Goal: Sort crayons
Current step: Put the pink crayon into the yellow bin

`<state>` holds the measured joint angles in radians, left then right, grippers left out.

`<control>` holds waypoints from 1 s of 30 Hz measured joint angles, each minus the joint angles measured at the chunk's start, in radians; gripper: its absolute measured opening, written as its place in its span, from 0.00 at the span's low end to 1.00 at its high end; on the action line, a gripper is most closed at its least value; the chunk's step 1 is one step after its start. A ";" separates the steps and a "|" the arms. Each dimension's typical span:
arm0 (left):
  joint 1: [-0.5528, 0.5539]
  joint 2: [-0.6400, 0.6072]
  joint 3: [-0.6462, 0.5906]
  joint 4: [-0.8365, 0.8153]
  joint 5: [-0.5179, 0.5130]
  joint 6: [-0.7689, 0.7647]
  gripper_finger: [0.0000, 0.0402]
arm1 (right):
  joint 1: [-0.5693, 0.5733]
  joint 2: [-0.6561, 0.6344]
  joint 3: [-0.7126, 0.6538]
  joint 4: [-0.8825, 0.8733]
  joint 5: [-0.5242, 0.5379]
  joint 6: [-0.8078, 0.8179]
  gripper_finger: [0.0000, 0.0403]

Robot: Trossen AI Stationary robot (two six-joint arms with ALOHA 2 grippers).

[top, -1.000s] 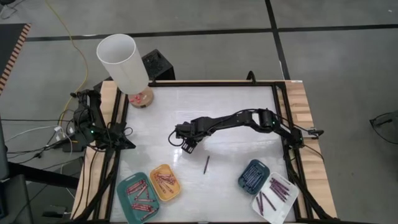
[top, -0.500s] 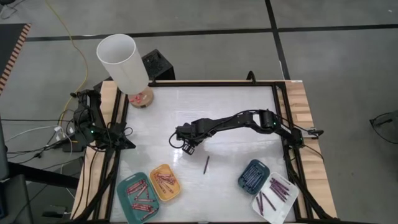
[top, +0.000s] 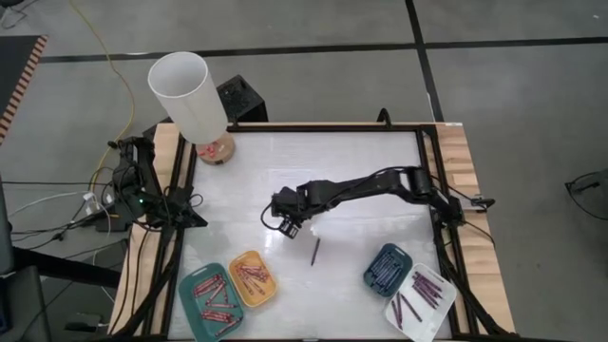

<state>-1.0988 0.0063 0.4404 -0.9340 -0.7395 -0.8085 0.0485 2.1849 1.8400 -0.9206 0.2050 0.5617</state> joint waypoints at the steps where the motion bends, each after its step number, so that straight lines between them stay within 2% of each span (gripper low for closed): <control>1: 0.000 0.000 0.000 0.000 0.000 0.000 0.00 | 0.007 -0.019 0.003 0.012 0.009 0.000 0.01; 10: 0.000 0.000 0.000 0.000 -0.001 0.000 0.00 | 0.113 -0.074 0.013 0.160 0.038 -0.011 0.01; 16: 0.000 0.000 0.000 0.000 -0.001 0.000 0.00 | 0.191 -0.075 0.015 0.378 -0.021 -0.100 0.01; 23: 0.000 0.000 0.000 0.000 -0.001 0.000 0.00 | 0.276 -0.071 0.016 0.613 -0.026 -0.249 0.01; 30: 0.000 0.000 0.000 0.000 0.000 0.000 0.00 | 0.312 -0.017 0.016 0.827 -0.047 -0.323 0.01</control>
<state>-1.0992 0.0063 0.4404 -0.9344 -0.7395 -0.8085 0.3605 2.1674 1.8560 -0.0932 0.1577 0.2384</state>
